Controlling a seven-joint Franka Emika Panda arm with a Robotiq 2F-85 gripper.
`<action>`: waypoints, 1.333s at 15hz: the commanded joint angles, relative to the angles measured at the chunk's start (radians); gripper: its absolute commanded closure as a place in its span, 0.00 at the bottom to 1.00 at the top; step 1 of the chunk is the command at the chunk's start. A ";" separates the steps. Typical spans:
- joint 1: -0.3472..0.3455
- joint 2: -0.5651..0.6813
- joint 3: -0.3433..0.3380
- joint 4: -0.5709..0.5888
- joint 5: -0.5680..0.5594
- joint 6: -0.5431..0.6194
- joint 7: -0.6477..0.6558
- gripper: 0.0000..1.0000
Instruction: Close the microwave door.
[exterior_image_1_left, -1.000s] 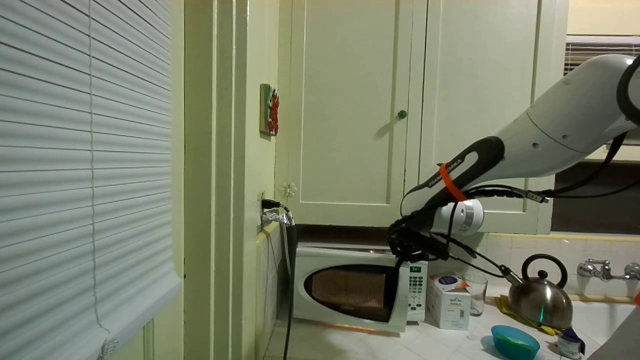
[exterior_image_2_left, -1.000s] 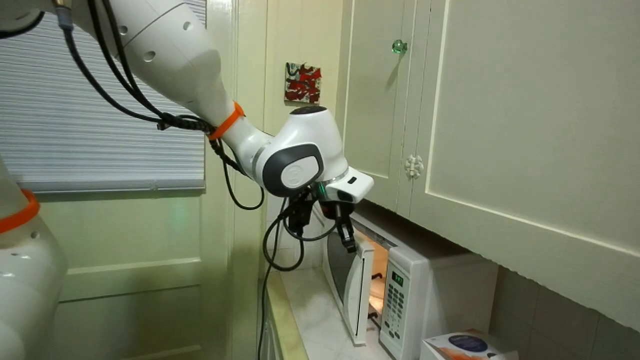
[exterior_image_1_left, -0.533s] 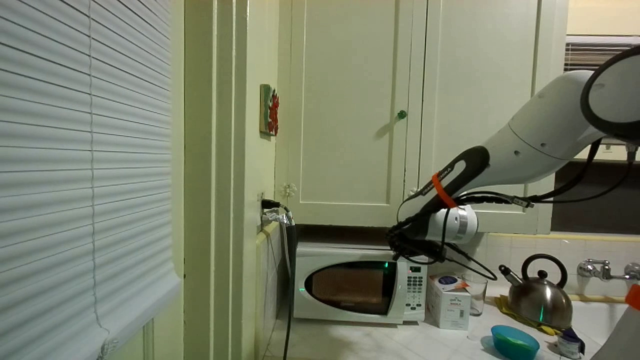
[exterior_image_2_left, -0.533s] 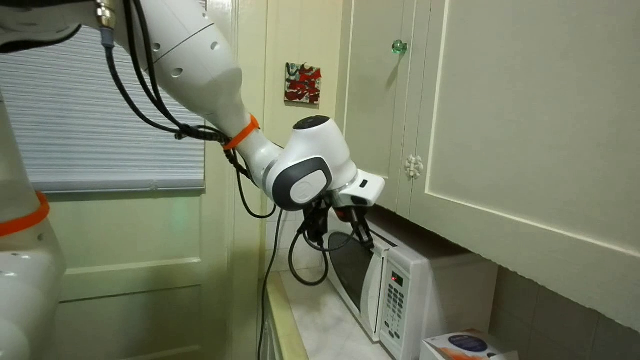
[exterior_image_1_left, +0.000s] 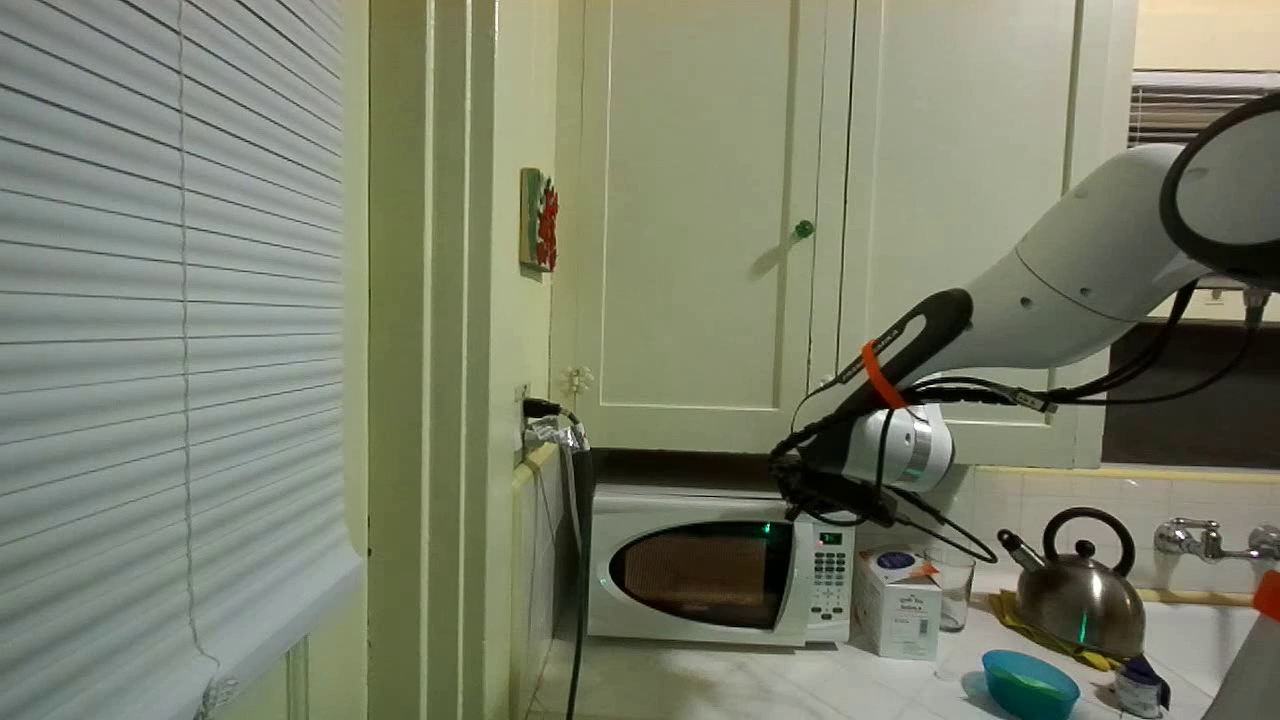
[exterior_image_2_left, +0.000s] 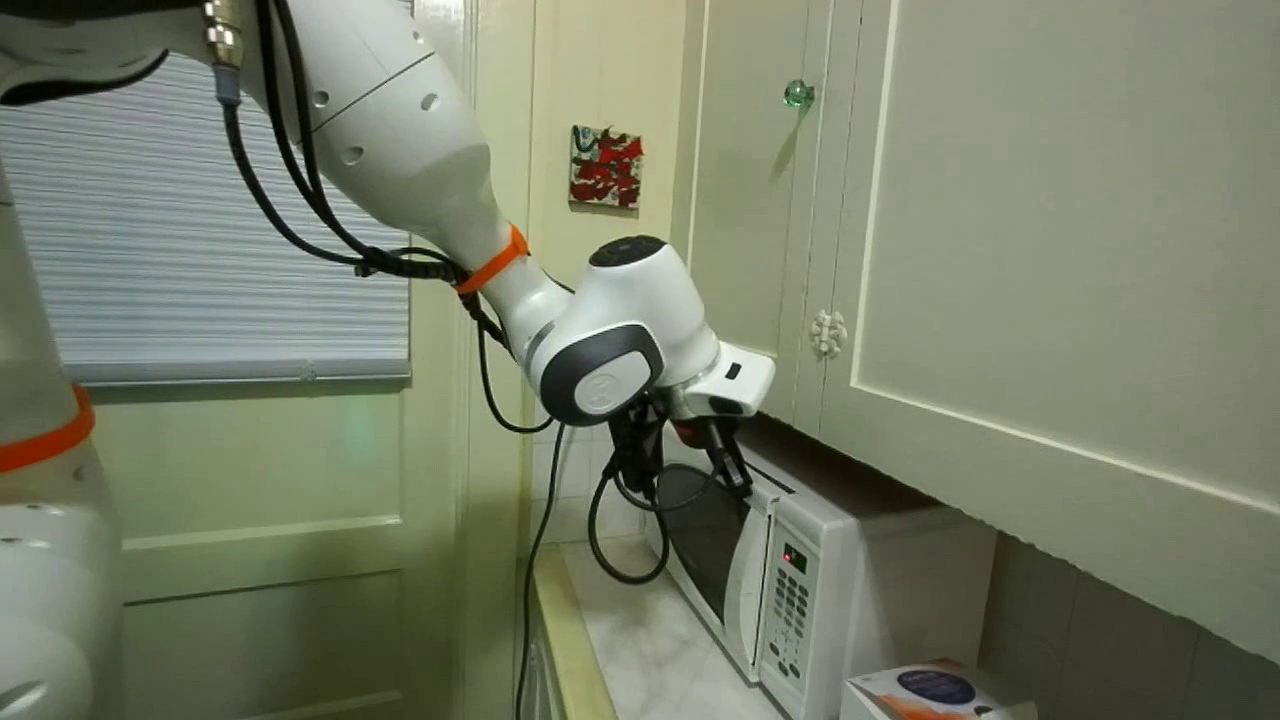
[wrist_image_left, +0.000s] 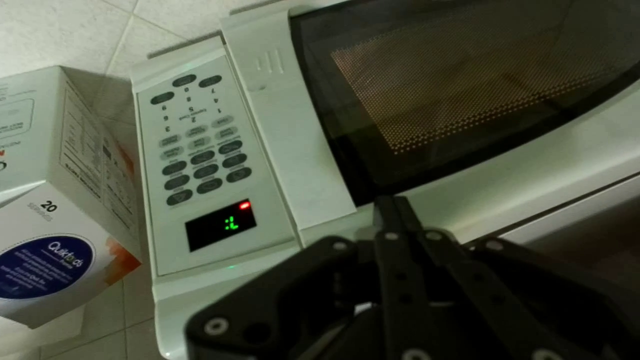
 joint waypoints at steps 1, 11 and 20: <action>0.036 0.075 -0.043 0.038 0.047 0.076 -0.077 1.00; 0.051 0.047 -0.033 0.024 0.055 0.095 -0.066 1.00; 0.065 0.041 -0.053 0.003 0.062 0.088 -0.051 1.00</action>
